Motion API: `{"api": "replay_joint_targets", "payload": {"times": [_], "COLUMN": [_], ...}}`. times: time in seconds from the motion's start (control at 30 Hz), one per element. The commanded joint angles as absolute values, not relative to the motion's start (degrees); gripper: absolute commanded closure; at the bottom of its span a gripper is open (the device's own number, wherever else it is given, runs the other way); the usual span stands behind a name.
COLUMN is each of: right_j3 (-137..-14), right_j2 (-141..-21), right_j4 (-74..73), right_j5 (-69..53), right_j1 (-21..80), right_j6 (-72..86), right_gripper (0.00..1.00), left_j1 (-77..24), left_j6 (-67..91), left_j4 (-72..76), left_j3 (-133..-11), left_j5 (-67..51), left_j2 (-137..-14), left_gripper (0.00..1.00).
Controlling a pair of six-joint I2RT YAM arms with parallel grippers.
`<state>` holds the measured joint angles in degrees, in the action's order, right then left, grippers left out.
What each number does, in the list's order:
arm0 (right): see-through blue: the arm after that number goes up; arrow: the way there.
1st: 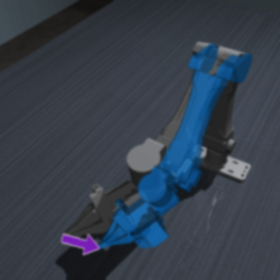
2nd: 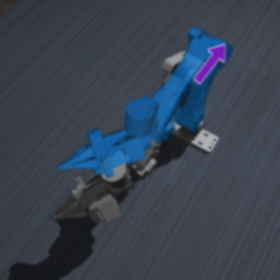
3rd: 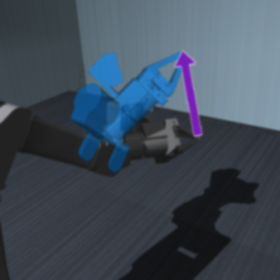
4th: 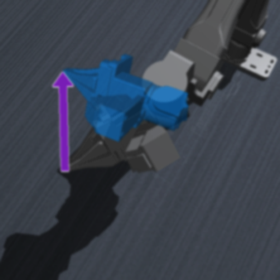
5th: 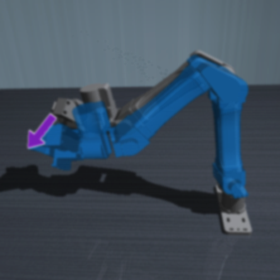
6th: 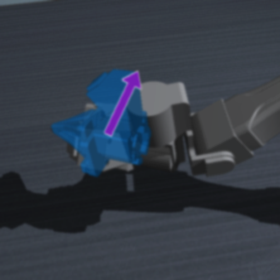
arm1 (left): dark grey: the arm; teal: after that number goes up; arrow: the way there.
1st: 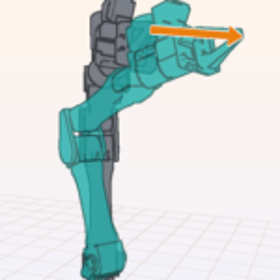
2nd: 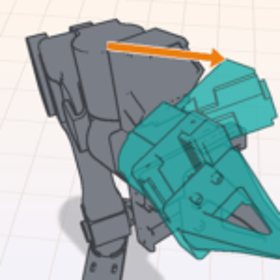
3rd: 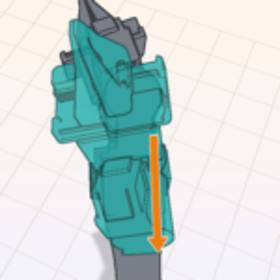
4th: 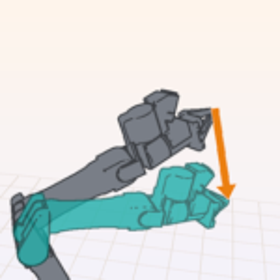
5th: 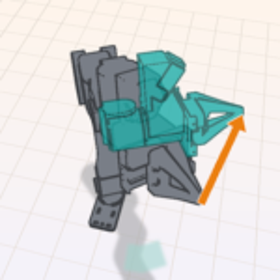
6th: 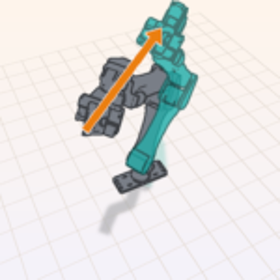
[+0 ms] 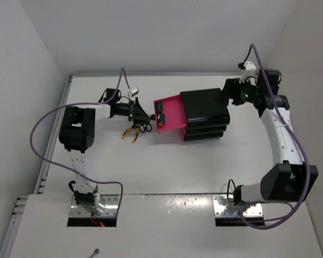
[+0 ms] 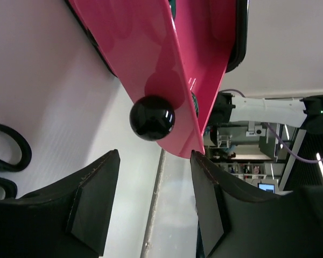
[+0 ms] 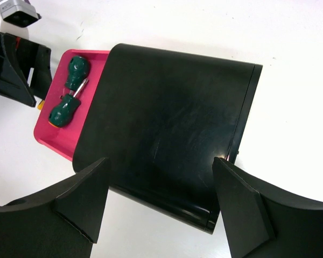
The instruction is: Sort the tools into containers
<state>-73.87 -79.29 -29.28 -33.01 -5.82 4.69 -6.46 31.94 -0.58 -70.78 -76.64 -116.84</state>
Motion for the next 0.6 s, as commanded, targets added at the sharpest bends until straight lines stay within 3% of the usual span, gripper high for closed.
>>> {"api": "replay_joint_targets", "payload": {"times": [0.0,0.57], "right_j3": [-74.79,-74.79], "right_j2": [-79.19,-79.72], "right_j4": [-28.48,-28.48], "right_j5": [-33.49,-33.49], "right_j1": [-5.98,-5.98], "right_j6": [4.04,4.04], "right_gripper": [0.24,0.24], "left_j1": [-7.03,-9.92], "left_j6": [25.41,22.15], "left_j4": [-4.73,-8.78], "left_j3": [-74.70,-82.18], "left_j5": [-81.30,-83.14], "left_j2": [-119.26,-124.19], "left_gripper": [0.39,0.46]}}
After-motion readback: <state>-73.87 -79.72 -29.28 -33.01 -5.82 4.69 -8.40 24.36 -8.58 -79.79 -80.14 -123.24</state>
